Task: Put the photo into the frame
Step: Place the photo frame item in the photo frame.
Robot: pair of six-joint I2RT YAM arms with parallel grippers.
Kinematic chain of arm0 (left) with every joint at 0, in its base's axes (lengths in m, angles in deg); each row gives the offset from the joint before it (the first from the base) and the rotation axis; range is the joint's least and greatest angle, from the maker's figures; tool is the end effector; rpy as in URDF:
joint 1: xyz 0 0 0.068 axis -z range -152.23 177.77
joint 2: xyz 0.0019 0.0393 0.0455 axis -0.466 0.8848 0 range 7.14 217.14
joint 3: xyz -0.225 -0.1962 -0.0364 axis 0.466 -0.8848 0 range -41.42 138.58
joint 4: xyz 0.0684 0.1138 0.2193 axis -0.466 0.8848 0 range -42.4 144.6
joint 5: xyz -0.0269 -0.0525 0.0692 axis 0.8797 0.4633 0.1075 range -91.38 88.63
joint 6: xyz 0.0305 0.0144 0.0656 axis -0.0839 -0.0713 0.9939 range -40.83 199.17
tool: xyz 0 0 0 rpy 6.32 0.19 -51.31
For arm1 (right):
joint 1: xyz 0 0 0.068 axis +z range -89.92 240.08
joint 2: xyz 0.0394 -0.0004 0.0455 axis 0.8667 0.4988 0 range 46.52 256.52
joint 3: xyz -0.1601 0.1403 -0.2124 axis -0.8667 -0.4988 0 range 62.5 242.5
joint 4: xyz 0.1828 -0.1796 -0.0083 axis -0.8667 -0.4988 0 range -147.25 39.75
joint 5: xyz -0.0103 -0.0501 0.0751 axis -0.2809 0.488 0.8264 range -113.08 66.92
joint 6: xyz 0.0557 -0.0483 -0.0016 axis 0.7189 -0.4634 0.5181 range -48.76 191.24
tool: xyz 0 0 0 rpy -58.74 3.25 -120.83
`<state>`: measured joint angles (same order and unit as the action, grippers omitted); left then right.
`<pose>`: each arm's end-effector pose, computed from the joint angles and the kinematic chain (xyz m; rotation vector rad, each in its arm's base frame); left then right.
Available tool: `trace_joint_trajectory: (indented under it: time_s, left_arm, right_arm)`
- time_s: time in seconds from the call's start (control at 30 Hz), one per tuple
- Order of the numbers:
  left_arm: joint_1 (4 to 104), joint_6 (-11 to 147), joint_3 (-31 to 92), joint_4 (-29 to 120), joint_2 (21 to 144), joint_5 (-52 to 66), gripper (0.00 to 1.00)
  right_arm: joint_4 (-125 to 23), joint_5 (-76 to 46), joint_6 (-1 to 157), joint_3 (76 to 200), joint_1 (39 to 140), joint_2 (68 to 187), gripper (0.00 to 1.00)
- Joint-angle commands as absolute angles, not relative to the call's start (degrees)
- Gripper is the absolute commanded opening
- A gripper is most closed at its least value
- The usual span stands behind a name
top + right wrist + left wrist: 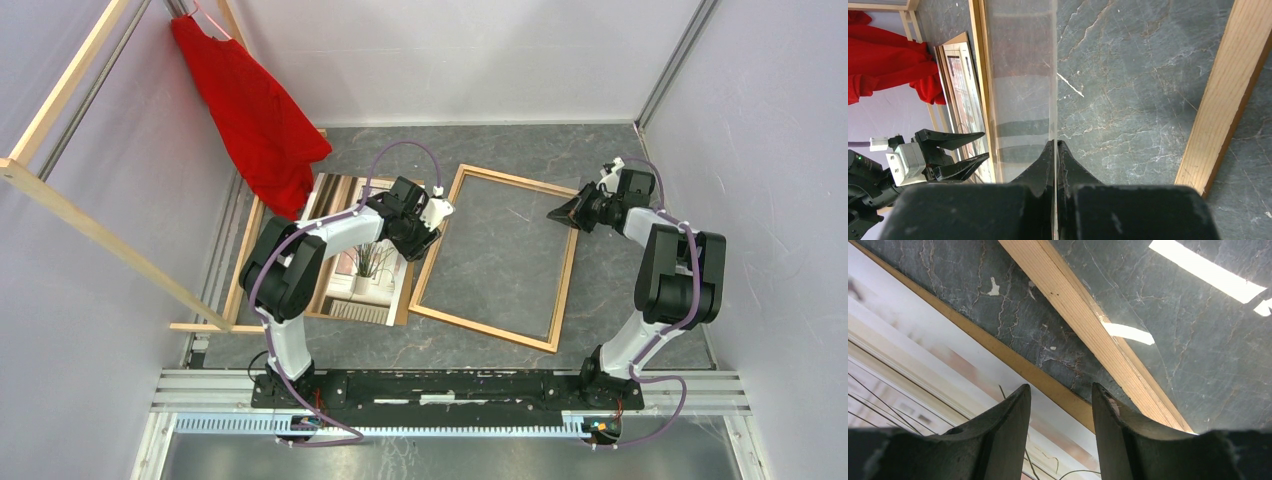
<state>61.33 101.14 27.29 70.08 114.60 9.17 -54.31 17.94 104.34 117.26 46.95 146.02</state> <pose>0.3246 -0.2288 0.1717 1.2869 2.3102 -0.3111 0.3598 -0.0423 0.1856 0.6227 2.3060 1.0255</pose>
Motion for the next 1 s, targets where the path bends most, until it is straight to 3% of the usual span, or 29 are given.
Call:
trace_joint_trajectory:
  time_s: [0.0, 0.4, 0.6, 0.63, 0.7, 0.83, 0.97]
  left_arm:
    - [62.07, 103.42, 26.13, 70.4, 113.15, 9.78, 0.55]
    - [62.31, 103.67, 26.22, 70.2, 113.71, 9.42, 0.55]
    - [62.4, 103.85, 25.7, 70.14, 113.8, 9.41, 0.55]
    - [62.41, 103.88, 25.53, 69.97, 113.71, 9.42, 0.55]
    - [62.4, 103.95, 25.23, 69.93, 113.67, 9.36, 0.54]
    - [62.4, 104.21, 24.87, 69.93, 113.04, 9.14, 0.54]
    - [62.4, 104.3, 24.6, 69.93, 112.38, 9.3, 0.54]
  right_arm:
    - [-54.19, 18.06, 103.08, 120.55, 46.93, 147.04, 0.0]
    - [-42.9, 23.46, 106.79, 118.07, 47.91, 145.05, 0.0]
    - [-24.76, 28.57, 120.33, 109.94, 48.0, 142.8, 0.0]
    - [-21.5, 29.21, 123.61, 108.39, 47.97, 142.39, 0.03]
    - [-20.93, 29.32, 125.56, 107.23, 48.28, 141.53, 0.28]
    - [-38.31, 26.99, 112.75, 109.59, 49.43, 139.48, 0.53]
    - [-46.39, 24.76, 107.42, 106.7, 49.97, 136.33, 0.59]
